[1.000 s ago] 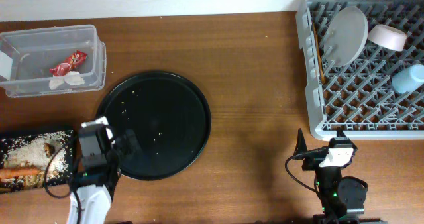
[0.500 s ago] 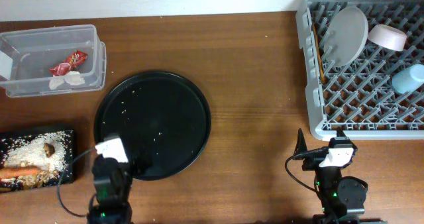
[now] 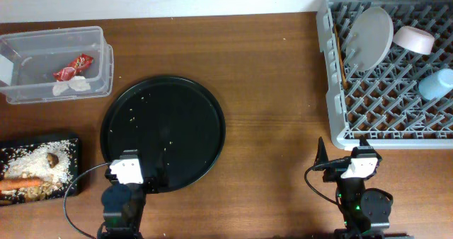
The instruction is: Sort waste into correct bins and load items into the dishwasher rack
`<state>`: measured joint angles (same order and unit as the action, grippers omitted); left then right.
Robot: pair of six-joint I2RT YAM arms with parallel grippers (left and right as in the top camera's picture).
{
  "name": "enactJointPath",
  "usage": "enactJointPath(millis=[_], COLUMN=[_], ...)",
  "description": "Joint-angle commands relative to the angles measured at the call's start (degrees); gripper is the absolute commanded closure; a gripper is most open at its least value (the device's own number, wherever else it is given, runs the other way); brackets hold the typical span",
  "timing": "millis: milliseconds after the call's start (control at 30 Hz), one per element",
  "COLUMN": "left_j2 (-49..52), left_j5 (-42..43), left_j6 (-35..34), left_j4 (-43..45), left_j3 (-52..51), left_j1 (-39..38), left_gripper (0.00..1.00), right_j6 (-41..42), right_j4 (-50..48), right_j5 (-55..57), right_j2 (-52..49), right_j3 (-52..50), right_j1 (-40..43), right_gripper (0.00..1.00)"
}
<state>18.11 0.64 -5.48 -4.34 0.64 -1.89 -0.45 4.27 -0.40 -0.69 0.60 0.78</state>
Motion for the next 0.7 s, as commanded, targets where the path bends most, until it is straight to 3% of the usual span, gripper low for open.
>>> enactJointPath(millis=[0, 667], left_j2=[-2.78, -17.84], left_j5=[0.44, -1.05], left_j6=[1.92, 2.8], left_j4=[-0.37, -0.46], left_j3=[-0.15, -0.15], left_j1=[-1.77, -1.7], left_gripper=[0.01, 0.01], right_j6=[-0.2, -0.2], right_j4=[0.37, 0.37], right_j5=[0.5, 0.5], right_j2=[0.48, 0.48], right_j3=[-0.28, -0.28], right_j1=[0.37, 0.37], right_gripper=[0.02, 0.02])
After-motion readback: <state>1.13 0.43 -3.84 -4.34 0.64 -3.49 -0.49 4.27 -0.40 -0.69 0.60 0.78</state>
